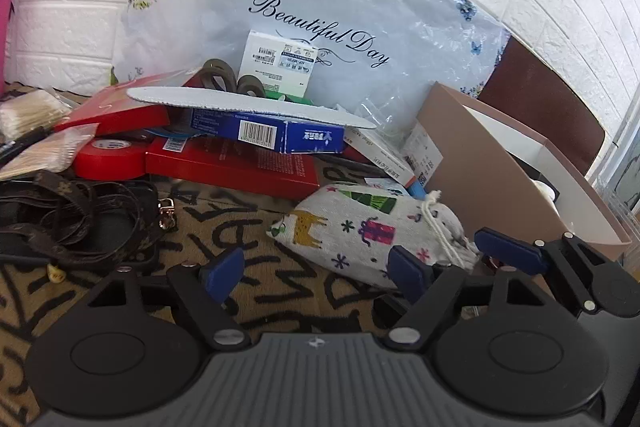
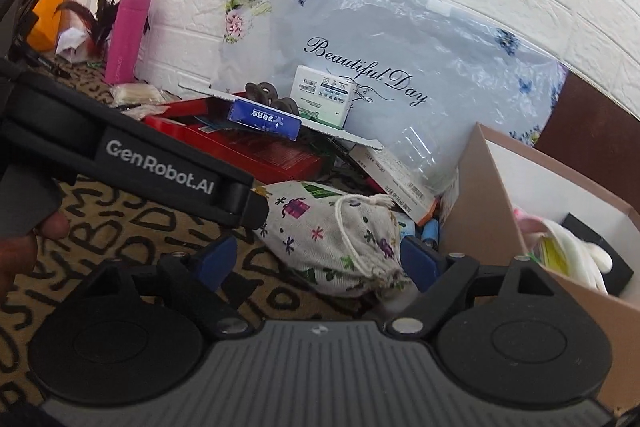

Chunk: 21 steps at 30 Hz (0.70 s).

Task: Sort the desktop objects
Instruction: 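Withdraw both tools and move them toward the floral drawstring bag, then grasp floral drawstring bag with left gripper while right gripper grips its drawstring end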

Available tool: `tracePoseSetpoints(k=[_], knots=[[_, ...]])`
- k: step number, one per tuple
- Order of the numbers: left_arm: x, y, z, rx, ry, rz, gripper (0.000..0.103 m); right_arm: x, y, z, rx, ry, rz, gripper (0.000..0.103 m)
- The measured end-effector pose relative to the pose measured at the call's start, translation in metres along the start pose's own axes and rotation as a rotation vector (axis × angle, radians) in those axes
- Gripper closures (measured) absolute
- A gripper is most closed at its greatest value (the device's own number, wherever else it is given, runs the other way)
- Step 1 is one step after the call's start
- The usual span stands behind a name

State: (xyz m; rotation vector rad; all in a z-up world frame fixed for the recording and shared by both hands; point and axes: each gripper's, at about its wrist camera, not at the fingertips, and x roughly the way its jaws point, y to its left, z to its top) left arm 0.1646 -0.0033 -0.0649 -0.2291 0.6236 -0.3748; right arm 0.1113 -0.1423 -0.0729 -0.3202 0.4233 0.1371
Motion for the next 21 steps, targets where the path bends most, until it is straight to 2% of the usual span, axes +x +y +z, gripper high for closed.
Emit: tracePoseSetpoints(k=[7,10,11,12,14,15,18,21], knots=[[0.04,0.007,0.011,-0.026,0.04,-0.046,0.022,0.034,0.002,0.003,-0.059,0.029,-0.056,0.024],[0.052,0.007,0.015,-0.033,0.046,-0.064,0.021,0.04,0.001,0.002,-0.065,0.044,-0.073,0.032],[0.053,0.008,0.015,-0.04,0.049,-0.071,0.024,0.042,0.002,0.002,-0.074,0.05,-0.083,0.037],[0.054,0.008,0.016,-0.05,0.052,-0.089,0.037,0.043,0.001,0.001,-0.081,0.05,-0.087,0.042],[0.052,0.008,0.016,-0.08,0.057,-0.133,0.05,0.041,0.0,0.002,-0.08,0.051,-0.084,0.051],[0.049,0.007,0.015,-0.073,0.057,-0.126,0.055,0.04,-0.001,0.003,-0.073,0.051,-0.08,0.058],[0.036,-0.001,0.012,-0.029,0.05,-0.105,0.062,0.031,-0.005,0.006,-0.042,0.058,-0.04,0.072],[0.01,-0.004,0.006,-0.034,0.037,-0.102,0.068,0.016,-0.011,0.008,0.004,0.06,0.018,0.076]])
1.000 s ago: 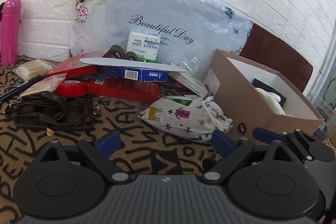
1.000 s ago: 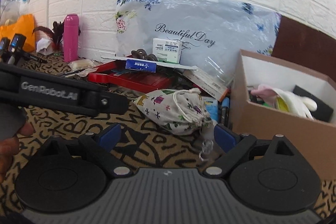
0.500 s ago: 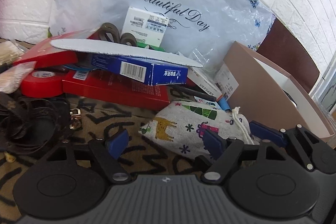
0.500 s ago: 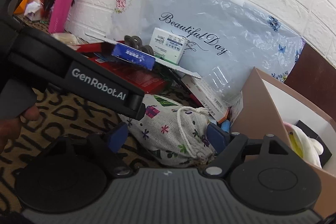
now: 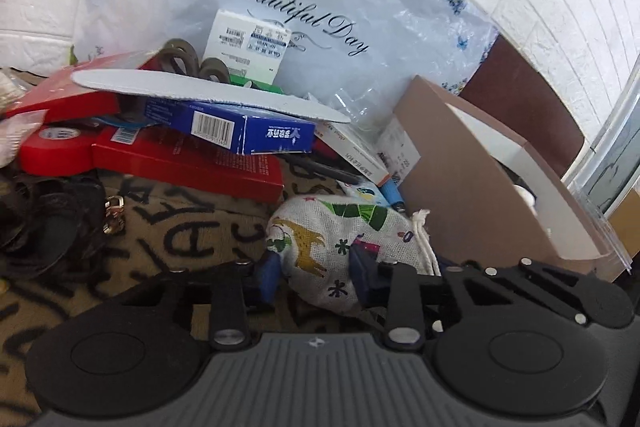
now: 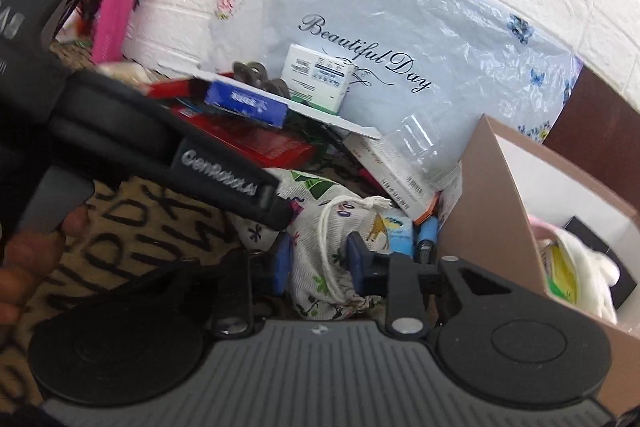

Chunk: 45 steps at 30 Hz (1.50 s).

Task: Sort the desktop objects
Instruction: 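Grasp floral drawstring bag with left gripper while right gripper grips its drawstring end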

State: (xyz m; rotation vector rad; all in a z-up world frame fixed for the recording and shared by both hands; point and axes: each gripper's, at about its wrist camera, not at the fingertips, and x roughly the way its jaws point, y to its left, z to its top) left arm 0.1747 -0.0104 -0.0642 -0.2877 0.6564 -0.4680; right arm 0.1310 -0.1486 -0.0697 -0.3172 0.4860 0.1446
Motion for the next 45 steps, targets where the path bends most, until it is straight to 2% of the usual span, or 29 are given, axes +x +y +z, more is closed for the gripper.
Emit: tracePoseSetpoints(k=[4,7,8,9,11,13,14,15,17,19,21,23,27,31,34,37,39,40,42,45], knots=[[-0.048,-0.01,-0.017,0.01,-0.026,0.013,0.069,-0.041,-0.008,-0.004,0.075,-0.044,0.121,0.077],[-0.084,-0.016,-0.037,0.011,-0.014,0.019,0.071,-0.076,-0.01,-0.01,0.093,-0.077,0.215,0.078],[-0.094,-0.018,-0.045,0.007,-0.006,0.016,0.078,-0.087,-0.01,-0.013,0.091,-0.079,0.243,0.078],[-0.103,-0.02,-0.052,0.004,0.005,0.008,0.091,-0.097,-0.01,-0.017,0.093,-0.083,0.268,0.078],[-0.116,-0.024,-0.067,0.006,0.019,0.013,0.091,-0.115,-0.012,-0.027,0.122,-0.077,0.31,0.077],[-0.123,-0.028,-0.079,0.039,0.022,0.053,0.088,-0.127,-0.012,-0.037,0.149,-0.05,0.336,0.076],[-0.125,-0.028,-0.083,0.044,0.019,0.072,0.081,-0.132,-0.012,-0.043,0.154,-0.038,0.333,0.072],[-0.125,-0.026,-0.085,0.038,0.023,0.084,0.067,-0.135,-0.011,-0.049,0.159,-0.022,0.323,0.067],[-0.124,-0.022,-0.086,0.018,0.027,0.087,0.053,-0.139,-0.012,-0.06,0.188,0.005,0.293,0.056],[-0.121,-0.02,-0.083,0.017,0.01,0.087,0.048,-0.141,-0.013,-0.068,0.211,0.029,0.281,0.052],[-0.113,-0.018,-0.081,0.025,0.014,0.091,0.037,-0.14,-0.012,-0.071,0.21,0.04,0.271,0.041],[-0.105,-0.014,-0.08,0.02,0.034,0.088,0.032,-0.138,-0.008,-0.074,0.209,0.045,0.251,0.033],[-0.091,-0.01,-0.077,0.026,0.059,0.123,0.023,-0.126,-0.005,-0.076,0.243,0.065,0.257,0.032],[-0.083,-0.002,-0.072,0.014,0.061,0.133,0.021,-0.115,0.001,-0.072,0.258,0.068,0.275,0.033],[-0.077,0.0,-0.069,0.006,0.079,0.096,0.022,-0.111,0.006,-0.069,0.243,0.056,0.278,0.033],[-0.072,-0.001,-0.07,0.009,0.1,0.055,0.03,-0.102,0.003,-0.069,0.266,0.073,0.282,0.034],[-0.072,-0.002,-0.071,0.001,0.108,0.041,0.042,-0.094,0.0,-0.07,0.296,0.091,0.297,0.042],[-0.073,-0.005,-0.071,0.007,0.109,0.045,0.045,-0.092,-0.002,-0.071,0.311,0.1,0.312,0.044],[-0.078,-0.012,-0.071,0.044,0.108,0.056,0.055,-0.091,-0.003,-0.07,0.322,0.11,0.324,0.054],[-0.087,-0.018,-0.069,0.04,0.105,0.05,0.059,-0.097,-0.005,-0.066,0.318,0.108,0.332,0.064]])
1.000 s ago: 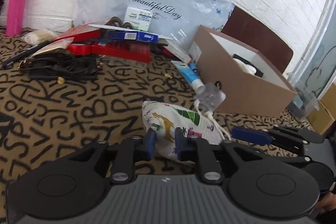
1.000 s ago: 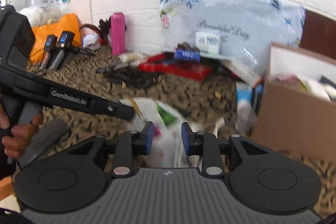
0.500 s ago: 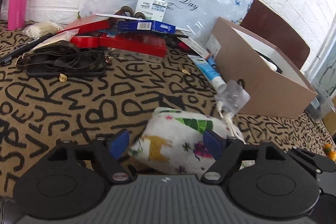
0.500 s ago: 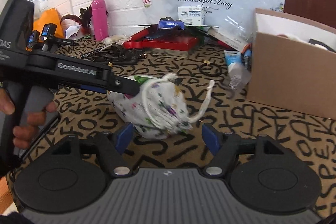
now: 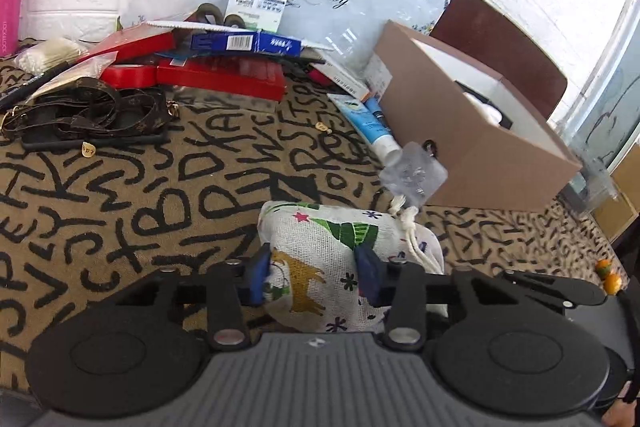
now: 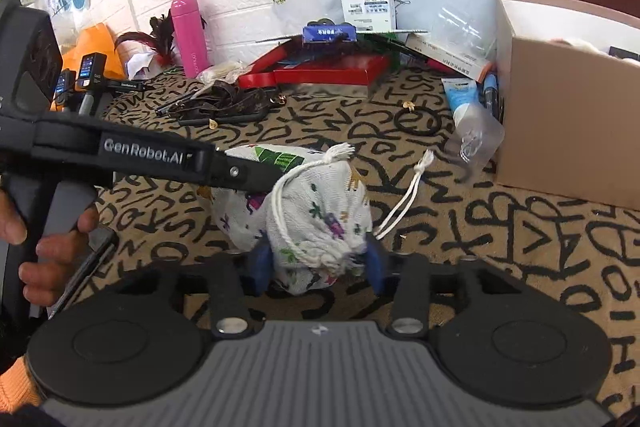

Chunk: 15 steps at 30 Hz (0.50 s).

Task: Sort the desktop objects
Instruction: 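Grasp floral drawstring bag with left gripper while right gripper grips its drawstring end, then carry floral bag into cardboard box and open both grippers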

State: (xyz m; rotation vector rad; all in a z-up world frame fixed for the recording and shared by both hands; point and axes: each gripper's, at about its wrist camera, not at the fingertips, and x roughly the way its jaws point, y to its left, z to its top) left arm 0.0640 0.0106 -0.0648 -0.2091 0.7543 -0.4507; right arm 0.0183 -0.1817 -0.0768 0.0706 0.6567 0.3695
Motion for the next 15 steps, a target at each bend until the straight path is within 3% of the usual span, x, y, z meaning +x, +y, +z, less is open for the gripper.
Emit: tracePoseSetpoints(k=[5,11,15], knots=[[-0.022,-0.019,0.01,0.012,-0.067,-0.022,0.06,-0.025,0.001,0.006,-0.024,-0.047,0.013,0.066],[-0.048,-0.068,0.045,0.083,-0.228,-0.097,0.06,-0.073,-0.015,0.035,-0.03,-0.199,-0.007,0.066],[-0.044,-0.104,0.075,0.123,-0.287,-0.161,0.06,-0.106,-0.039,0.058,-0.004,-0.299,-0.039,0.066]])
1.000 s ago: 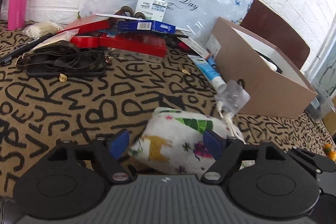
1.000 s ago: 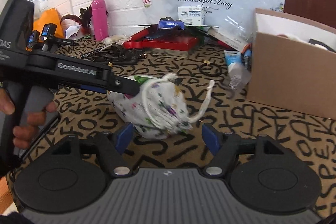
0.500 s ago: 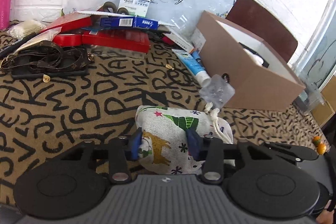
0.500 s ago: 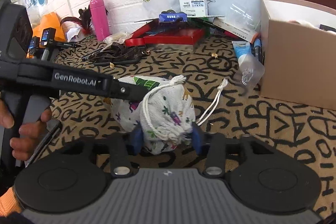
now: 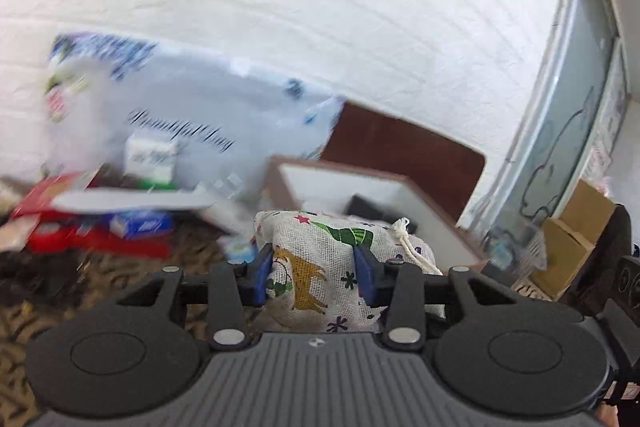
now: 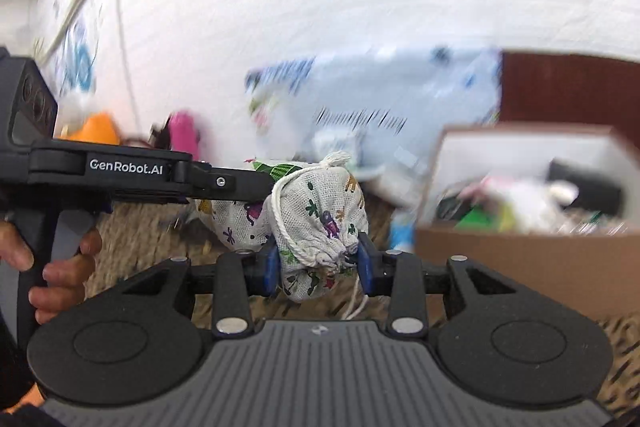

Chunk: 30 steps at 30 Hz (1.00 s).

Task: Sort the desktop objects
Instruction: 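Carry floral bag into cardboard box and open both grippers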

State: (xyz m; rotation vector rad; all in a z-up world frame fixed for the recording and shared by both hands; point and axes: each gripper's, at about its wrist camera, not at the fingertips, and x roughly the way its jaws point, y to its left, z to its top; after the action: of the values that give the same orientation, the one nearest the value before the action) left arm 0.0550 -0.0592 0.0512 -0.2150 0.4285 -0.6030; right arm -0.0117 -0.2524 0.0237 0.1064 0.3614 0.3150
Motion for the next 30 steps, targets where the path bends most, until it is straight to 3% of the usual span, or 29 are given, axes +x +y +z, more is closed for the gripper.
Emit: tracePoseSetpoints(k=[6,12,19,26,28,29,30], knots=[[0.05,-0.046,0.03,0.027,-0.033,-0.099,0.06,-0.026,-0.046,0.033,-0.006,-0.098,-0.103,0.066],[0.118,-0.077,0.036,-0.004,-0.01,-0.168,0.06,-0.036,-0.105,0.05,0.005,-0.128,-0.212,0.066],[0.181,-0.102,0.026,-0.017,0.04,-0.218,0.06,-0.032,-0.168,0.043,0.029,-0.109,-0.294,0.066],[0.23,-0.111,0.01,-0.016,0.095,-0.197,0.059,-0.016,-0.218,0.026,0.053,-0.076,-0.326,0.065],[0.235,-0.108,0.006,-0.019,0.111,-0.168,0.041,-0.008,-0.228,0.021,0.067,-0.059,-0.347,0.062],[0.234,-0.106,0.004,-0.021,0.114,-0.157,0.025,-0.003,-0.233,0.019,0.08,-0.042,-0.368,0.06],[0.231,-0.104,0.003,-0.018,0.106,-0.153,0.015,0.0,-0.237,0.017,0.09,-0.023,-0.396,0.058]])
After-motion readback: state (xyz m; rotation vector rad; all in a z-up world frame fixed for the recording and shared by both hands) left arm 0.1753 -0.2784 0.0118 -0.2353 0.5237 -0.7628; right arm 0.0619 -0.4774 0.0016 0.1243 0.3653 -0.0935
